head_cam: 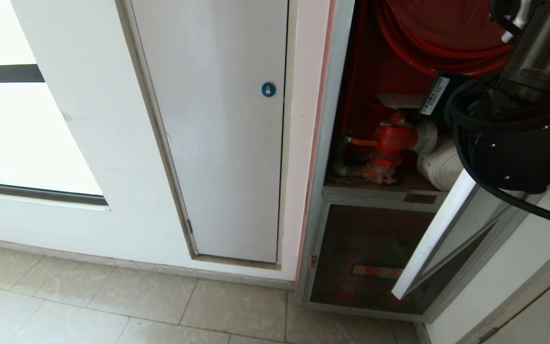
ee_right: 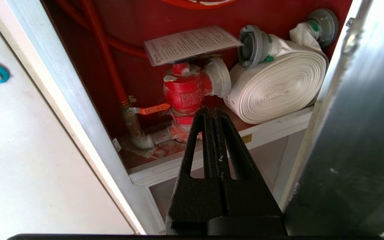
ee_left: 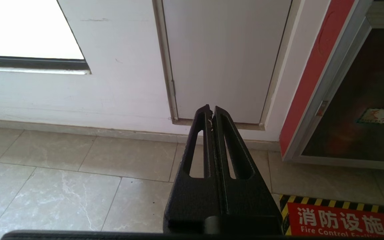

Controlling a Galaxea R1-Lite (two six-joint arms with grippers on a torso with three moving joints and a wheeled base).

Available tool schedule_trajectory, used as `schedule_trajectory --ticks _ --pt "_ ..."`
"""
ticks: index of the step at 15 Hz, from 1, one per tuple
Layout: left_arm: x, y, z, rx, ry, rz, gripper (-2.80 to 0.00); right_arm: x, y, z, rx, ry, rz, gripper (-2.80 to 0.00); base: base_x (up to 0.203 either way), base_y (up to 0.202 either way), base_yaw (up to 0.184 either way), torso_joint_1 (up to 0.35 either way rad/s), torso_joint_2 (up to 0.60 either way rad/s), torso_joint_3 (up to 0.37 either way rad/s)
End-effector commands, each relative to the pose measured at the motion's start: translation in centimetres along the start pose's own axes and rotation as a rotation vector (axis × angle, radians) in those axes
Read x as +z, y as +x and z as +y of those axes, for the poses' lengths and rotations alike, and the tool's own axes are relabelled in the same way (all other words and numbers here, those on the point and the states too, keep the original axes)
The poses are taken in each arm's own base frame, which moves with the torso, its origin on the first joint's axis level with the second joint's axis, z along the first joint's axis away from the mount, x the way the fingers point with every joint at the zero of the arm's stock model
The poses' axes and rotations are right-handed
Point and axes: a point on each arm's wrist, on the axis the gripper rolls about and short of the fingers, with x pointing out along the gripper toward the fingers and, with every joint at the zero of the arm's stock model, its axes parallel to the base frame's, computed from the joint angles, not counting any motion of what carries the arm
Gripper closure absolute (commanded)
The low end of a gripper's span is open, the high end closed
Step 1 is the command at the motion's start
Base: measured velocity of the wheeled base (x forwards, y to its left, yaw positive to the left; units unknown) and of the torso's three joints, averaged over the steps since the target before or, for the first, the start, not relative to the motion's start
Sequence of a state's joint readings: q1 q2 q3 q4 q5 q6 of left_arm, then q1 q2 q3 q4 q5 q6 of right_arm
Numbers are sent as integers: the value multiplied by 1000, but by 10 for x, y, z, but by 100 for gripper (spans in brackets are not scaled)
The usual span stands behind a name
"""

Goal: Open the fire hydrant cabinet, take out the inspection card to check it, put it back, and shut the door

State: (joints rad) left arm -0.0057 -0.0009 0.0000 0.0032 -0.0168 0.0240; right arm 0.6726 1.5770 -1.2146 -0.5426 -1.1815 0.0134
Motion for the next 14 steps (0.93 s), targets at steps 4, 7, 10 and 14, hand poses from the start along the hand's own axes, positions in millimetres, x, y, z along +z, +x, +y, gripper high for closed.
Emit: schedule_trajectory --ticks 4,7,10,14 --pt "0 0 0 0 0 1 0 -2 -4 -10 -7 -11 4 0 0 0 0 0 0 0" --pt "0 0 0 0 0 1 0 -5 -7 -17 -7 -40 9 0 0 0 0 0 0 0" --pt "0 0 0 0 0 1 0 -5 -9 -22 -6 -39 5 0 0 0 0 0 0 0" --pt "0 0 0 0 0 1 0 -4 -10 -24 -1 -39 -18 0 0 0 0 0 0 0"
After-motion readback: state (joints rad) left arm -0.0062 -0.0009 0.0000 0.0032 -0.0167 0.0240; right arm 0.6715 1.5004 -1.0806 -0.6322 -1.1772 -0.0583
